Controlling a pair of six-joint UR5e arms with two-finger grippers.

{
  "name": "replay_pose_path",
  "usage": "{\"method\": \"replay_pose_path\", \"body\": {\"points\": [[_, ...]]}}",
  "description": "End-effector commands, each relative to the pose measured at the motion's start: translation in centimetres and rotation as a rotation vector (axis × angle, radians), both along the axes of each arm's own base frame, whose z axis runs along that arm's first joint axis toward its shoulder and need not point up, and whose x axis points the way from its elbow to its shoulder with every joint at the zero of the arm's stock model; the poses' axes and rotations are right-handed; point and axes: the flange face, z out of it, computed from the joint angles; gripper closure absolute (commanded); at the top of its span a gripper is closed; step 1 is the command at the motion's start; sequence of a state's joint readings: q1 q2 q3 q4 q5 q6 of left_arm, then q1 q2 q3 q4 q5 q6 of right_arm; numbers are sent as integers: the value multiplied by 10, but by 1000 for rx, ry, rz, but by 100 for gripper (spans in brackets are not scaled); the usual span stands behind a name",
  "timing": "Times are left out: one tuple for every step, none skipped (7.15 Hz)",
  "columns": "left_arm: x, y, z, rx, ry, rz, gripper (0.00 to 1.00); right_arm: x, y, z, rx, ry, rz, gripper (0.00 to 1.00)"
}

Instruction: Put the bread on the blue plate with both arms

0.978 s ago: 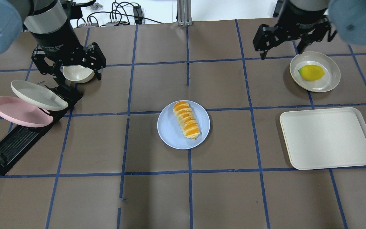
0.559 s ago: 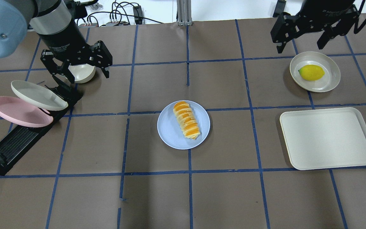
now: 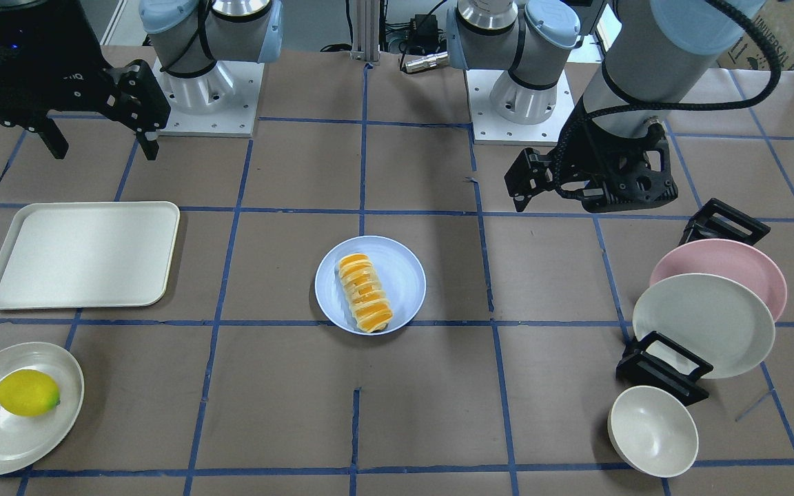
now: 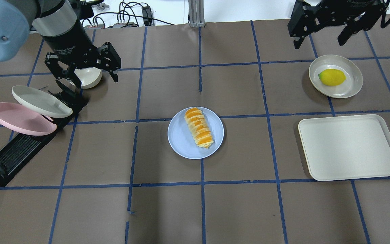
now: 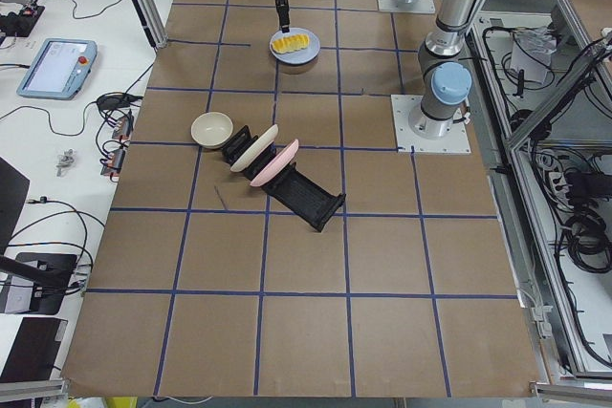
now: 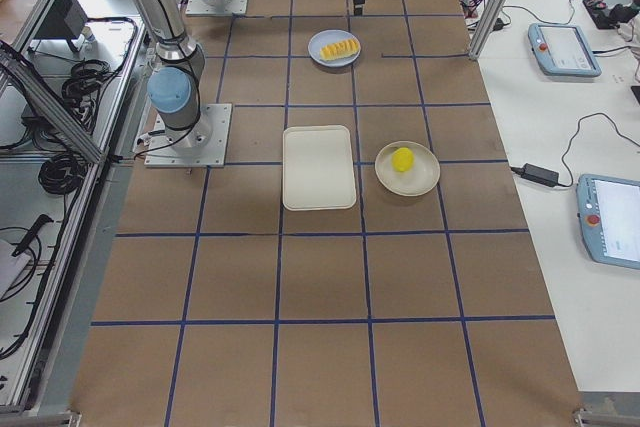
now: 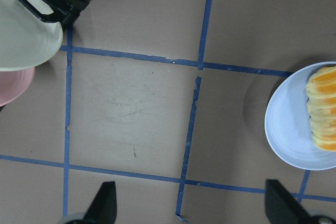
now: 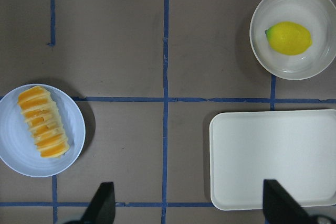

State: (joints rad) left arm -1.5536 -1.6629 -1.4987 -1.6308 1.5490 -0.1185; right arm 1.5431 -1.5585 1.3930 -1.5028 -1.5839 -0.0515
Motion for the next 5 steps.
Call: {"method": "replay_pose_path", "body": {"points": [[0,0,0,0,0,1,0,0,0,0,2,-1,-2,0],[0,0,-1,1,1,-2,0,0,0,0,2,-1,-2,0],[0,0,-1,1,1,-4,0,0,0,0,2,-1,-2,0],[0,0,-1,1,2,-5,0,0,0,0,2,-1,-2,0],[0,-1,-2,3,2,-7,0,0,0,0,2,-1,-4,0]]}}
